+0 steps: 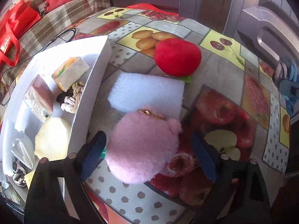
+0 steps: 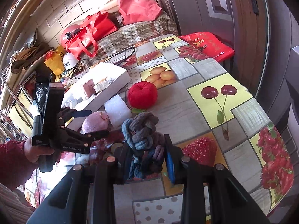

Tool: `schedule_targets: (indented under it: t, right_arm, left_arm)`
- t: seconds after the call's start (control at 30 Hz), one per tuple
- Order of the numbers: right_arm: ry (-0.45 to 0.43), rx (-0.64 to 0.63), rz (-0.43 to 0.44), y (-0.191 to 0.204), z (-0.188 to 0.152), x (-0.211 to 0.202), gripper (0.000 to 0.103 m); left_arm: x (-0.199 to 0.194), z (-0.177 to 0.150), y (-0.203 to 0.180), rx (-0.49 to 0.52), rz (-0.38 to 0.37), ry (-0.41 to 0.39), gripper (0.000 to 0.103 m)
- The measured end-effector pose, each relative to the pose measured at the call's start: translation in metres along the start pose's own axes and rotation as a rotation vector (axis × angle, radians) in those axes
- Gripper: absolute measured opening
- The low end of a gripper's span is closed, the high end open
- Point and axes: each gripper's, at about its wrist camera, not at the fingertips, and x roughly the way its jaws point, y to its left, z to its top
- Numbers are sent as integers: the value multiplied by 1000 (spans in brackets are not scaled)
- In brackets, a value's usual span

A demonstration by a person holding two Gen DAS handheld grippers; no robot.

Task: Organize soft objects
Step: 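Close left tool on the pink fluffy ball while right tool holds the rope toy, then carry the pink ball with left tool over the tray while right tool carries the rope toy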

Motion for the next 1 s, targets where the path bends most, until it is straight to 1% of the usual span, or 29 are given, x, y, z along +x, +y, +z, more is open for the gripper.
schedule_targets:
  t: [0.03,0.07,0.13,0.27,0.37,0.47,0.6,0.7,0.8,0.9,1.0]
  right_arm:
    - [0,-3,2,1,1,0,30]
    - [-1,-6,3,2,1,0,30]
    - [-4,-17,6,4,3,-1,30]
    - [-19,-38,12,9,8,-6,30]
    - [-46,-57,22,16,15,-11,30]
    - [-78,-76,40,25,26,-15,30]
    - [-121,-103,68,40,45,-16,30]
    - [-162,-135,78,55,63,-18,30]
    - [-212,-142,101,67,85,-24,30]
    - [-273,-165,120,84,106,-34,30]
    - [-325,-191,146,103,125,-43,30]
  left_arm:
    - [2,-4,-3,12,14,7,61]
    - [1,-6,-2,-1,-7,-2,57]
    - [-3,-10,1,-48,-28,-17,56]
    - [-20,-13,4,-91,-47,-61,55]
    - [-45,-14,4,-126,-52,-118,55]
    - [-76,-16,5,-154,-34,-182,55]
    - [-118,-22,20,-215,20,-257,55]
    - [-143,-23,40,-260,66,-288,56]
    - [-169,-22,61,-308,124,-329,56]
    - [-200,-24,81,-355,166,-384,56]
    - [-220,-31,96,-384,205,-413,56]
